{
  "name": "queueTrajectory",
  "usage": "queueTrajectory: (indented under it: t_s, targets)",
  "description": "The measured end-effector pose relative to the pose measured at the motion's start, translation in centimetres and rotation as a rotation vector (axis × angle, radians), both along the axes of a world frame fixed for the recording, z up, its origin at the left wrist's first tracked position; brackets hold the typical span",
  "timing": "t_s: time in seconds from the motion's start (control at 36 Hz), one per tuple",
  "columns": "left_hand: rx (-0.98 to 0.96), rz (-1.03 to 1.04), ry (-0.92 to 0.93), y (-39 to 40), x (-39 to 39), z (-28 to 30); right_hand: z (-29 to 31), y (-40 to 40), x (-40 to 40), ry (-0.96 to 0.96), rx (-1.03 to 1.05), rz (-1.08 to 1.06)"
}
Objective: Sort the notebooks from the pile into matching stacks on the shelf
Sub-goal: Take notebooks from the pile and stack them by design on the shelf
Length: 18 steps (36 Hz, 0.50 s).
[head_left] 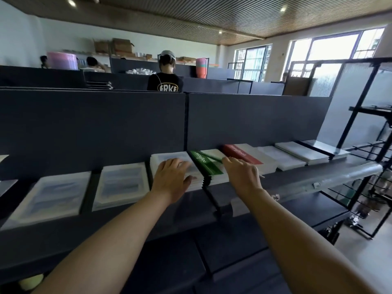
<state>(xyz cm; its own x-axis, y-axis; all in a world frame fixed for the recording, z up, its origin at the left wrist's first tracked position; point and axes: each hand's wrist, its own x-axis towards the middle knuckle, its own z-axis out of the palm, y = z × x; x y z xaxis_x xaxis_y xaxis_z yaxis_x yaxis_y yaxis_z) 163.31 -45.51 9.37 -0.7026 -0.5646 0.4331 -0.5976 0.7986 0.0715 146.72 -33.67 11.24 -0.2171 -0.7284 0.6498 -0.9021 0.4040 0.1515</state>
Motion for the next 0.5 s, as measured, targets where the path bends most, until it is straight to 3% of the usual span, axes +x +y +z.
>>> queueTrajectory:
  t_s: [0.08, 0.22, 0.5]
  targets:
    - [0.031, 0.005, -0.021, -1.4, -1.3, -0.2, -0.3, -1.7, 0.0, 0.034, 0.238, -0.082]
    - [0.068, 0.004, -0.071, -3.5, -2.9, -1.0, -1.6, -4.1, -0.5, -0.152, 0.519, -0.069]
    - [0.106, 0.06, -0.093, -5.7, -4.9, -1.4, -3.4, -5.9, -4.9, -0.255, 0.553, 0.051]
